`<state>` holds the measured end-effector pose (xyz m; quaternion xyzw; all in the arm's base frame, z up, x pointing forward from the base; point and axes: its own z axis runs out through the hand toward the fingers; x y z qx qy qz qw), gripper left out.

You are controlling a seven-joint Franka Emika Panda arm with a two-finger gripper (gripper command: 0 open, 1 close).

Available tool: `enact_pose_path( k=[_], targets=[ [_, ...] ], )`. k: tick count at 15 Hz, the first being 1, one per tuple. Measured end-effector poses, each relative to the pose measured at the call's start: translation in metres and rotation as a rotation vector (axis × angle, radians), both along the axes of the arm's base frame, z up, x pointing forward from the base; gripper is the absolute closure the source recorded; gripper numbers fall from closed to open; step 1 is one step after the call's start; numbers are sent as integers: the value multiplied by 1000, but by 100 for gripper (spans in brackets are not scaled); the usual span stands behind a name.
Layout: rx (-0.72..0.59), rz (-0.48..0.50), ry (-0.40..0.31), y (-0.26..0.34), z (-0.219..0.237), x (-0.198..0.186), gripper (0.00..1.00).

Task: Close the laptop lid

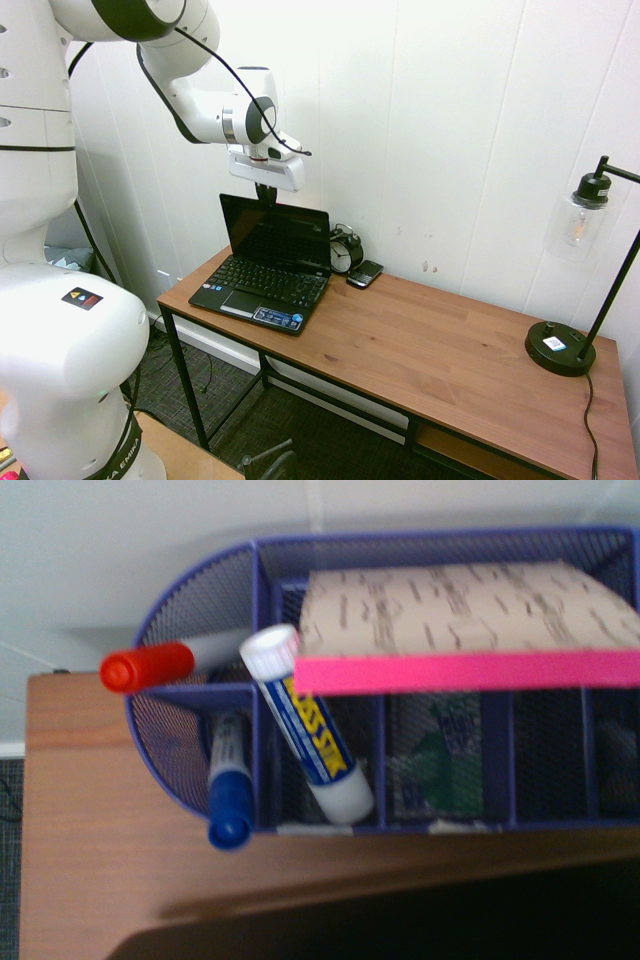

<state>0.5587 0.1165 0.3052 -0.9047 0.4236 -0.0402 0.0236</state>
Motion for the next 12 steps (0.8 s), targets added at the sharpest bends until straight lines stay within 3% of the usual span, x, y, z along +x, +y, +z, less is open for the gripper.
enact_pose_path(
  k=[5,12],
  targets=[
    [22,-55,72,-28,-43,-57,100],
    [68,-62,168,-57,-93,-86,100]
  ],
)
